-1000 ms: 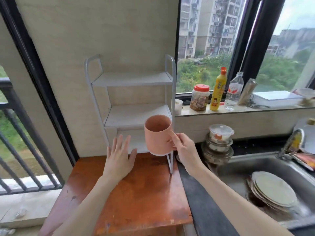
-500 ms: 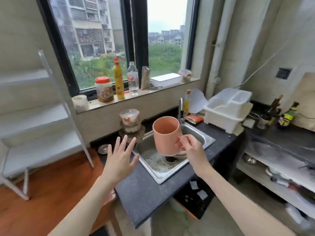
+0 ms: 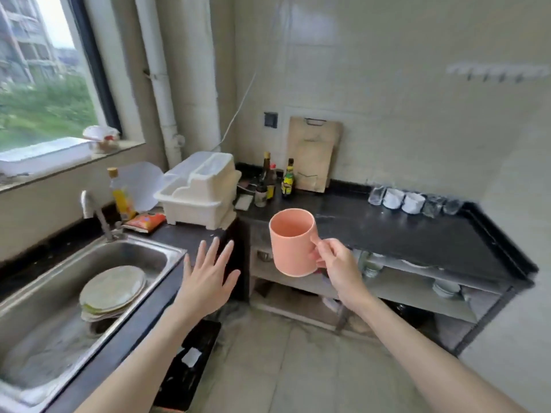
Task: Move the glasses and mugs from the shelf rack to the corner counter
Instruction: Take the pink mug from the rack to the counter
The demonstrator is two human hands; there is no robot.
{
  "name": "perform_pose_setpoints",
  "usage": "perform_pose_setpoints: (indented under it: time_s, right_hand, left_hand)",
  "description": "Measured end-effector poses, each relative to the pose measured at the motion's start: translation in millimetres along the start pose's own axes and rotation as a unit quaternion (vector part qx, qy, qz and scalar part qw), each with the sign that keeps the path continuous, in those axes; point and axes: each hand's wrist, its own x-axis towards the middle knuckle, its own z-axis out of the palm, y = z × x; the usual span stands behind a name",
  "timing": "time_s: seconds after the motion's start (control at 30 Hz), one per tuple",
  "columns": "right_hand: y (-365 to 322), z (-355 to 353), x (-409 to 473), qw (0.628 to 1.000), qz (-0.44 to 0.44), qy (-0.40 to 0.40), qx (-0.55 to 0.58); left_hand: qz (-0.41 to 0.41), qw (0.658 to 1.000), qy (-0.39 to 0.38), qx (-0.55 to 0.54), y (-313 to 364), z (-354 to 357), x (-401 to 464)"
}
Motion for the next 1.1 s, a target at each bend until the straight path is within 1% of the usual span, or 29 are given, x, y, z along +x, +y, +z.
perform_pose_setpoints:
  time_s: [0.13, 0.2, 0.33, 0.53, 0.7, 0.8, 0.93, 1.1]
  right_hand:
    - [31, -74, 26, 0.996, 0.019, 0.087, 0.006]
    - [46, -107, 42, 0.992, 0.032, 0.124, 0.018]
    - [74, -165, 88, 0.982, 0.053, 0.18, 0.007]
    - [106, -243, 190, 0.974, 0.075, 0.215, 0.0]
    - [127, -298, 267, 0.963, 0.096, 0.251, -0.006]
    - [147, -330, 300, 0.952, 0.122, 0.282, 0.009]
    - [177, -378, 338, 0.943, 0.15, 0.297, -0.001]
    - [226, -444, 393, 0.934, 0.175, 0.311, 0.008]
  left_hand:
    - [0.081, 0.996, -0.025, -0.009, 75, 36, 57]
    - [0.108, 0.994, -0.033, -0.011, 110, 57, 84]
    - [0.151, 0.986, -0.064, -0.003, 171, 96, 147]
    - [0.202, 0.977, -0.063, -0.029, 249, 140, 274]
    - [0.227, 0.969, -0.091, -0.038, 307, 180, 359]
    - [0.248, 0.96, -0.123, -0.03, 341, 207, 393]
    - [0.268, 0.948, -0.169, -0.017, 390, 244, 432]
    - [0.286, 0.94, -0.186, -0.016, 456, 288, 480]
